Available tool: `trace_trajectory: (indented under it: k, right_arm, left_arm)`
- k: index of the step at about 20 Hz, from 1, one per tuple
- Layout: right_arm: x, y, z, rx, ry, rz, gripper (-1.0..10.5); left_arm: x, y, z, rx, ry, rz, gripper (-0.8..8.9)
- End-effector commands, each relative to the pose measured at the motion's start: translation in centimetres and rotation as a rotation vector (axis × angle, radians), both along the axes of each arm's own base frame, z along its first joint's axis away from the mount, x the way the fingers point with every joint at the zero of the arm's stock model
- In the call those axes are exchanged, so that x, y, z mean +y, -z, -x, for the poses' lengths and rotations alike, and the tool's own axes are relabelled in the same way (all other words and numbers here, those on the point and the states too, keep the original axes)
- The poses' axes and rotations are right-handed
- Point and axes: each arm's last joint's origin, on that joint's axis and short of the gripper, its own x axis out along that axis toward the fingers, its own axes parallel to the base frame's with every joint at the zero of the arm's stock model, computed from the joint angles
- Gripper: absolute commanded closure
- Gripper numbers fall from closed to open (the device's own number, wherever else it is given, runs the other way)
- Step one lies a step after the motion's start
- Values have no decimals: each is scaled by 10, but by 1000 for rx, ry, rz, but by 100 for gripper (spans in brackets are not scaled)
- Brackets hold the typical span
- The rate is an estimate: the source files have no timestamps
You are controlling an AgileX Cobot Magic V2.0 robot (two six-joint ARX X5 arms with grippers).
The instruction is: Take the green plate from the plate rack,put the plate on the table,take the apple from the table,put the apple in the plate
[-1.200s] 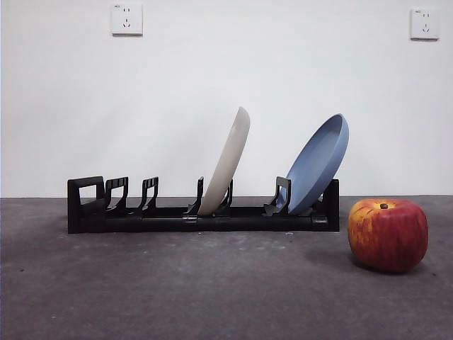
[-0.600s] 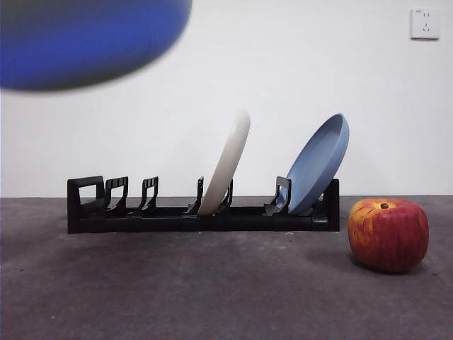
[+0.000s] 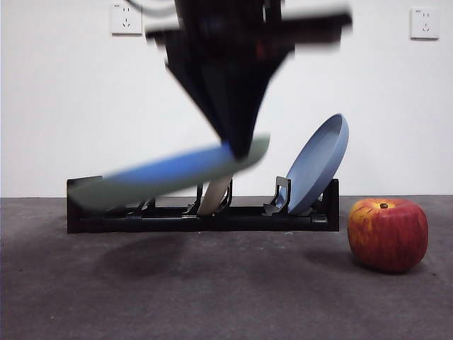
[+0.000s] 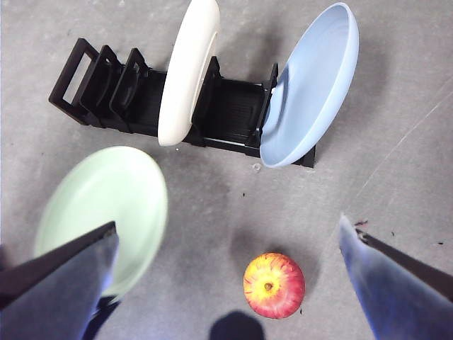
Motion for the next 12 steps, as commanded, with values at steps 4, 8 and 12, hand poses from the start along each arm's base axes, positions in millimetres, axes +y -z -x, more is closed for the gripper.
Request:
trace_trajectory:
  k: [4,8,12]
  right_arm:
    - [0,0,0,-11,-18,20,350]
    - [0,0,-1,-11,-19,21,350]
    - [0,0,-1,-11,-19,21,350]
  left_arm:
    - [-1,45,-39,156,-8,-25,822]
    - [0,58,-49,225,-11,-12,813]
    - [0,63,-54,237,-19,2,669]
